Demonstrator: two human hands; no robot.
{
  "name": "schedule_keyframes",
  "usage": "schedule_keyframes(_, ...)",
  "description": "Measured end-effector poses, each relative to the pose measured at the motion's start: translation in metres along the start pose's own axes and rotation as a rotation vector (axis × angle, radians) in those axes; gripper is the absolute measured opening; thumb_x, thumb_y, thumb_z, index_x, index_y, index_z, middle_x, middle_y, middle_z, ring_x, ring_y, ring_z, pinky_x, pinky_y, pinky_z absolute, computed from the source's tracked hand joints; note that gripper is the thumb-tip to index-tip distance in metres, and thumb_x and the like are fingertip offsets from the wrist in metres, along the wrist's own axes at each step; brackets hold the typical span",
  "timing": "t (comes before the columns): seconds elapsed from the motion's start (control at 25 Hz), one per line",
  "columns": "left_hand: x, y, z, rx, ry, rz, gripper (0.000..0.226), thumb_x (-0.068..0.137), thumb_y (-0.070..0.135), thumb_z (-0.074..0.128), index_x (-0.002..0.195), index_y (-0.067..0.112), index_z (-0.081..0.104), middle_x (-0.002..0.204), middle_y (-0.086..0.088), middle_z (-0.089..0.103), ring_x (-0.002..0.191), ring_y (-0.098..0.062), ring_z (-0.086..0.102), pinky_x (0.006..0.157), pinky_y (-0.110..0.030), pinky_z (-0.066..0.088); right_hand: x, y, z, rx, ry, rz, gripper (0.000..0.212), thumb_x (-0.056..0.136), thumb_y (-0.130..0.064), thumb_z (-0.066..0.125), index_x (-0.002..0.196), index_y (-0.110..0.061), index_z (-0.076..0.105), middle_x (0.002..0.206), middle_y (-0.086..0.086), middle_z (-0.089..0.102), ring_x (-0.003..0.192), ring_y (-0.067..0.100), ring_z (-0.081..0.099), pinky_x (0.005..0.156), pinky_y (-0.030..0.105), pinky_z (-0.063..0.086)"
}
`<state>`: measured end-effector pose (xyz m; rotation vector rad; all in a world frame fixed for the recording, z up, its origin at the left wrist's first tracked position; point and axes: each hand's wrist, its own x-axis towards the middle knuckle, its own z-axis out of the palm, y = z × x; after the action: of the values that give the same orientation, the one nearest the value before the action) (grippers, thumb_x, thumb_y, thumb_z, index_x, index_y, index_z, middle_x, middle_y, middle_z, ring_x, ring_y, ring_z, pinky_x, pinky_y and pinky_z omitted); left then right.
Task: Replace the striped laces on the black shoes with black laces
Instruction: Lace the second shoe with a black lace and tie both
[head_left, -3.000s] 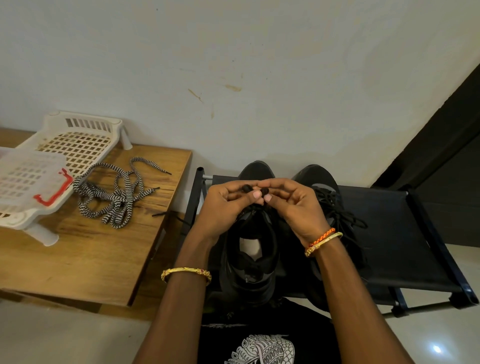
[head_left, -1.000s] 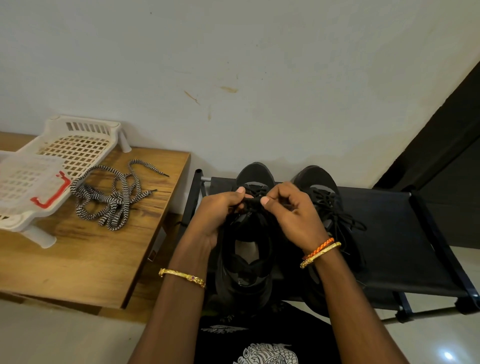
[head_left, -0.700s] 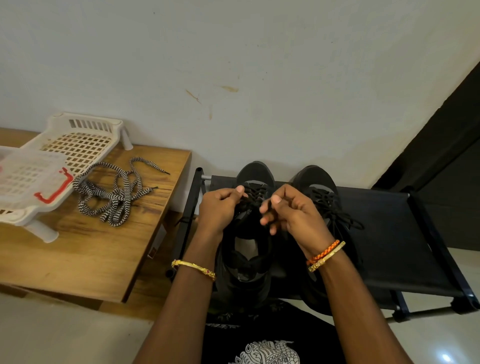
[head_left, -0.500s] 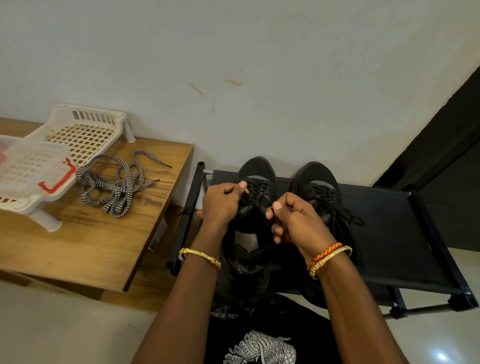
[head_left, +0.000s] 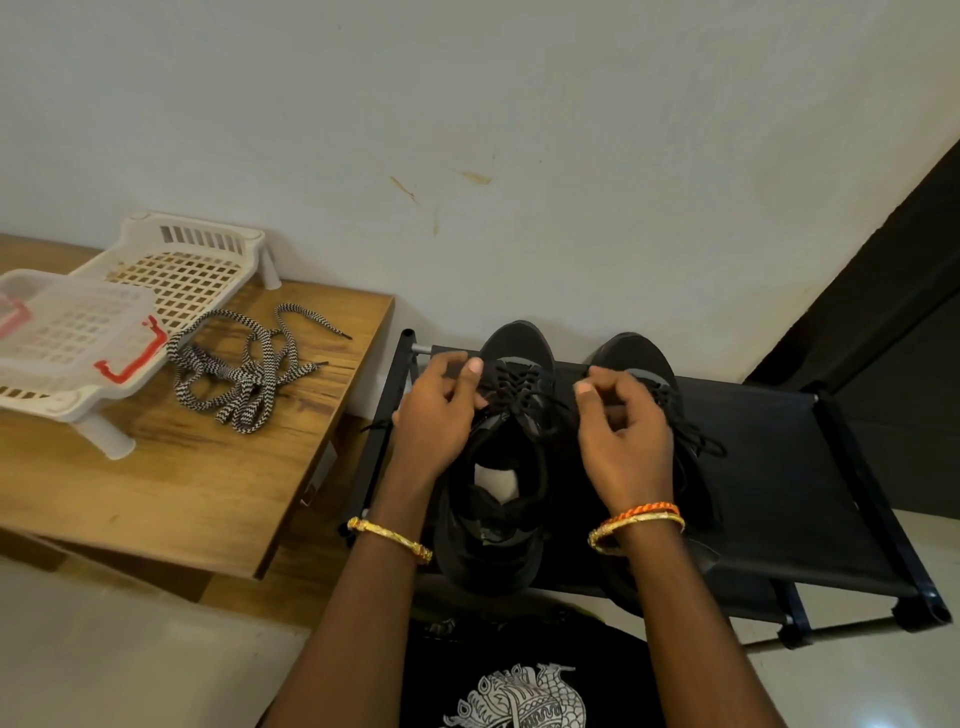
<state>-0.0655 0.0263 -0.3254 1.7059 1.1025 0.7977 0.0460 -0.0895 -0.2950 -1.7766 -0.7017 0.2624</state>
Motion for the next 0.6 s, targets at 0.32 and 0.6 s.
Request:
schedule_keyframes(0.32,-0.015,0.005,-0.007,0.151,-0.095,0.109,0.002,0.091,0.028,0.060,0.092,0.026,0.060,0.077,0.010,0.061,0.085,-0.015,0.060,0.085,-0.038,0.049,0.019,0.011,0.004,-0.359,-0.431,-0.130,0.020,0.091,-0.023,0.060,0.109,-0.021,0.069,0.106,-0.002,0.068,0.109,0.020,0.057,0.099,0.046,0.042)
schedule_keyframes(0.6,-0.017,0.014,-0.014,-0.298,-0.098,-0.101,0.029,0.097,0.024,0.051,0.070,0.019,0.061,0.064,0.011,0.058,0.063,-0.002,0.057,0.058,-0.012,0.044,0.014,-0.004,0.002,0.223,-0.304,0.126,0.029,0.091,-0.022,0.061,0.062,-0.016,0.065,0.063,0.001,0.062,0.064,0.010,0.055,0.067,0.025,0.047)
